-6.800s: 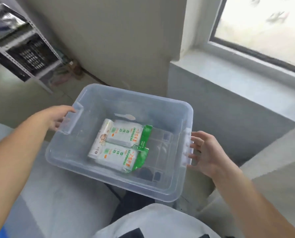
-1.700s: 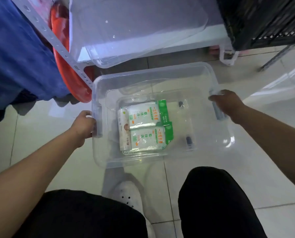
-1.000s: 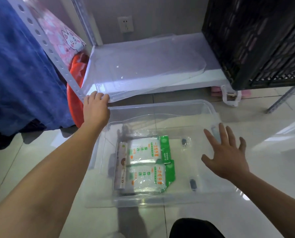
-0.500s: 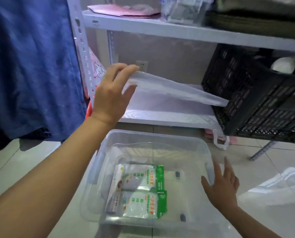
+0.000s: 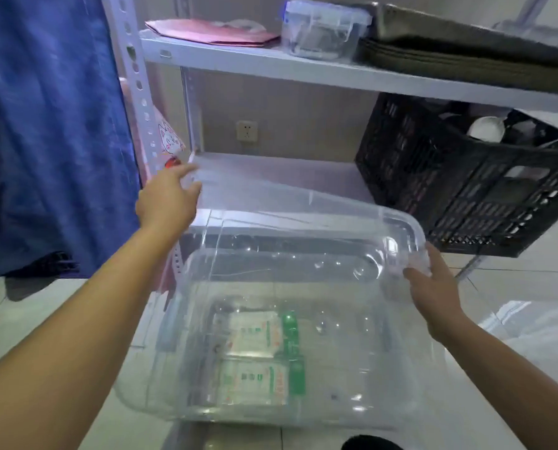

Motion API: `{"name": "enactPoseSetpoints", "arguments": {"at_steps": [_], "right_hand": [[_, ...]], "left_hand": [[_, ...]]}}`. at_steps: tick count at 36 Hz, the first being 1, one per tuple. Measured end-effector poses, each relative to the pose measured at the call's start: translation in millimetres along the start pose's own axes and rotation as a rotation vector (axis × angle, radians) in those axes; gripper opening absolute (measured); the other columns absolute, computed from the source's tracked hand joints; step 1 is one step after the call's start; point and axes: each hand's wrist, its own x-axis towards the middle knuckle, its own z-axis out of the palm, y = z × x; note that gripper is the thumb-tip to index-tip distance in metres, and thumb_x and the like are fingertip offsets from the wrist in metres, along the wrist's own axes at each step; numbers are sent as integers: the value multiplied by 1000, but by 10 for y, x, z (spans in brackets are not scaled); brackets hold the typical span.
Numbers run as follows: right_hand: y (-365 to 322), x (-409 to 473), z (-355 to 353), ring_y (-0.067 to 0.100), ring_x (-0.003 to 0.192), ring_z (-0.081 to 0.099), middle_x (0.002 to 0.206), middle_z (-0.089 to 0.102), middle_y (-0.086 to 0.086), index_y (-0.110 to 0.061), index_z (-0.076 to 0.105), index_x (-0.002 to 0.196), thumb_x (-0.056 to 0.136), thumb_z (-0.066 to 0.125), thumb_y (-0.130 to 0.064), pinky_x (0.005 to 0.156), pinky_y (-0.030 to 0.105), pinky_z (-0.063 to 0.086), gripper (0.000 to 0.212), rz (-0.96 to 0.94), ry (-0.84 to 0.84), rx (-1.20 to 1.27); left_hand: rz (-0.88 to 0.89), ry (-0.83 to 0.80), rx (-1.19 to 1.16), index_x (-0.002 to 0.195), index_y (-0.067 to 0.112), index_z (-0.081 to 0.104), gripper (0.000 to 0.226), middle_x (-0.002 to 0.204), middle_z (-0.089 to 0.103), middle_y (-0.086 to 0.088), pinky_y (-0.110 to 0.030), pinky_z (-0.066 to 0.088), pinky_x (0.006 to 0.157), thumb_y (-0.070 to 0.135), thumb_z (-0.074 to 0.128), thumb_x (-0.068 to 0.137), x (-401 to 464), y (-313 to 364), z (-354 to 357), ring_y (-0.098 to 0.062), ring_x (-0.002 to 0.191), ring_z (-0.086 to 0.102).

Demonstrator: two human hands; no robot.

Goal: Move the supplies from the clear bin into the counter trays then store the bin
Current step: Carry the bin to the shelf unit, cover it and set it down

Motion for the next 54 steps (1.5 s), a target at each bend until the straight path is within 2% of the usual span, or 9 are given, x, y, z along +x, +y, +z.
{"name": "enactPoseSetpoints", "arguments": {"at_steps": [5,10,14,19,33,38,44,50,54], "right_hand": [[299,202,75,32,127,51,149,49,3,-28,35,150,93,53,-24,98,42,45,60,88,-104,-254],[349,353,375,37,143,30,160,29,8,-25,32,149,96,43,-48,111,57,27,59,34,-126,-687],[602,-18,856,27,153,-3,167,0,-5,-41,8,154,94,18,-69,116,61,6,68,-108,-333,-860],[946,-591,1181,23,151,-18,166,-13,-8,-47,-19,150,80,-17,-77,117,56,-14,76,-223,-441,-959],[886,-625,1213,25,152,-17,167,-10,-6,-46,-16,151,84,-10,-76,119,60,-4,74,-261,-427,-998],[872,-641,1181,25,152,-15,167,-7,-5,-45,-13,153,84,-10,-75,119,60,-2,75,-260,-427,-989],[872,-634,1189,26,153,-9,168,0,-4,-44,-7,154,86,-7,-75,119,61,1,75,-268,-411,-977],[927,-634,1195,27,153,-9,167,0,-3,-44,-8,154,85,-12,-76,119,61,0,76,-276,-402,-975],[936,-629,1206,26,153,-10,167,-1,-4,-44,-10,153,84,-13,-77,118,60,-1,77,-281,-394,-982]], "left_hand": [[-104,-159,-1,133,25,63,41,135,62,-10,-41,45,96,26,61,93,-46,-416,453,-36,121,56],[-50,-351,-42,156,24,24,70,165,16,-11,-43,21,118,35,57,96,-51,-533,828,-32,147,25],[105,-667,438,157,41,-1,74,166,-15,3,-60,-8,117,71,27,94,-777,-788,1317,-29,152,-14],[242,-533,542,155,45,-4,70,167,-11,1,-61,-16,116,72,3,91,-1193,-1085,1449,-25,153,-11],[211,-559,470,155,47,0,71,166,-14,3,-60,-11,116,75,12,91,-1176,-1196,1372,-26,153,-13],[-62,-489,293,154,46,2,91,167,-4,2,-60,9,117,69,54,84,-797,-1290,1202,-29,152,0],[-764,-938,-237,148,45,22,120,153,39,-5,-67,40,101,46,92,51,-428,-1794,653,-38,133,45],[-753,-1064,-273,121,24,67,80,122,70,-11,-39,60,72,46,94,48,-502,-1888,554,-27,99,71],[-685,-983,-122,112,13,70,66,103,76,-8,-37,61,63,30,92,52,-384,-1718,541,-26,91,73]]}}
